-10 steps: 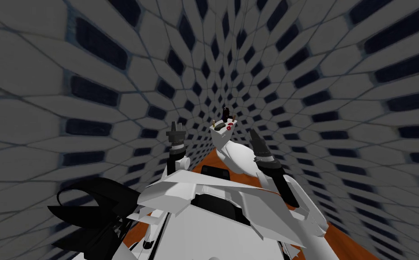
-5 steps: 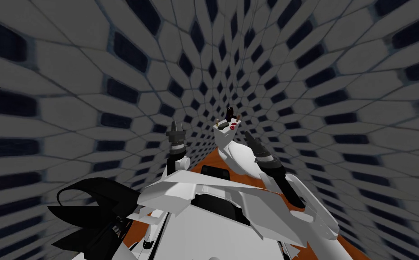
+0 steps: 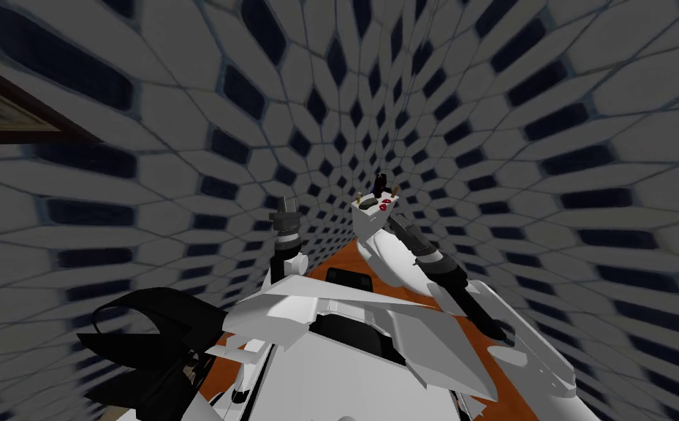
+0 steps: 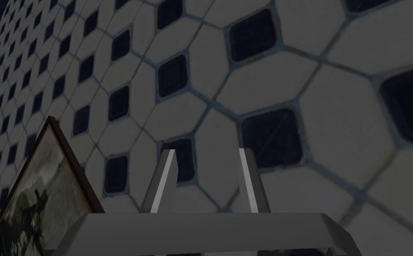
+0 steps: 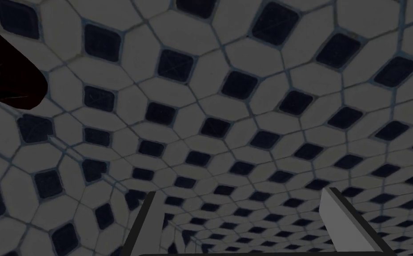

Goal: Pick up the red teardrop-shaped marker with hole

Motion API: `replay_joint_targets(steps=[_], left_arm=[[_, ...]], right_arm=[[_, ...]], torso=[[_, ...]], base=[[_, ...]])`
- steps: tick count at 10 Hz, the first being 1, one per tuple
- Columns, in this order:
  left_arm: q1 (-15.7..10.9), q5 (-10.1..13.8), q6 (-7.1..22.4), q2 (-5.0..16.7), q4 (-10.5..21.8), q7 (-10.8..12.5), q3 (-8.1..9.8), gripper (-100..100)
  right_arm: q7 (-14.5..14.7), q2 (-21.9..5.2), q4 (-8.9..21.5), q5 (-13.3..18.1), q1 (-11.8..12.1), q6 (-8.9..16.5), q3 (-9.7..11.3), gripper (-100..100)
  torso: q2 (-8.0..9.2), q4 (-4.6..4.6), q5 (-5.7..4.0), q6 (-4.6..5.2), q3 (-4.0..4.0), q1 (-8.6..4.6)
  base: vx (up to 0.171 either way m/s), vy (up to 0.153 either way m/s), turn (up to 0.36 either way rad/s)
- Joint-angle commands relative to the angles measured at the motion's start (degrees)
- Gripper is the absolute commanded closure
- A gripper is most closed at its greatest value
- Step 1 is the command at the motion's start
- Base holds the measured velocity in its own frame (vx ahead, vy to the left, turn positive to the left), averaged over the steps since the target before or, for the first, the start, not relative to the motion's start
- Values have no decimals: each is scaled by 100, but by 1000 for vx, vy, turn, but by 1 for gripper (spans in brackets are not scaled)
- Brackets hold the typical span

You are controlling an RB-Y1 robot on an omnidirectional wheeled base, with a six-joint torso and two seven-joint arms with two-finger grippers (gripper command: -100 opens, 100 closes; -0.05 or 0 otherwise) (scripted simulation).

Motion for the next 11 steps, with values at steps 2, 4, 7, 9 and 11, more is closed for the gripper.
replay_joint_targets(steps=[2, 4, 7, 9, 11], left_arm=[[1, 0, 0, 0, 0, 0, 0, 0], [1, 0, 0, 0, 0, 0, 0, 0], [1, 0, 0, 0, 0, 0, 1, 0], [1, 0, 0, 0, 0, 0, 1, 0], [1, 0, 0, 0, 0, 0, 1, 0]], right_arm=[[233, -455, 34, 146, -9, 114, 31, -100], [383, -811, 53, 236, 4, 194, 52, -100], [532, -1277, 79, 318, 24, 277, 73, -100], [680, -1608, 110, 392, 52, 361, 92, -100], [680, -1888, 110, 392, 52, 361, 92, -100]], torso=[[-2, 0, -1, 3, -1, -2], [-6, -1, -1, 3, -3, -2], [-11, -2, -1, 5, -6, -4], [-12, -3, -1, 4, -7, -5], [-13, -3, -2, 5, -7, -8]], base=[[-33, 8, 140], [-23, 6, 195], [-13, 3, 104], [-12, -2, 170], [-7, -6, 53]])
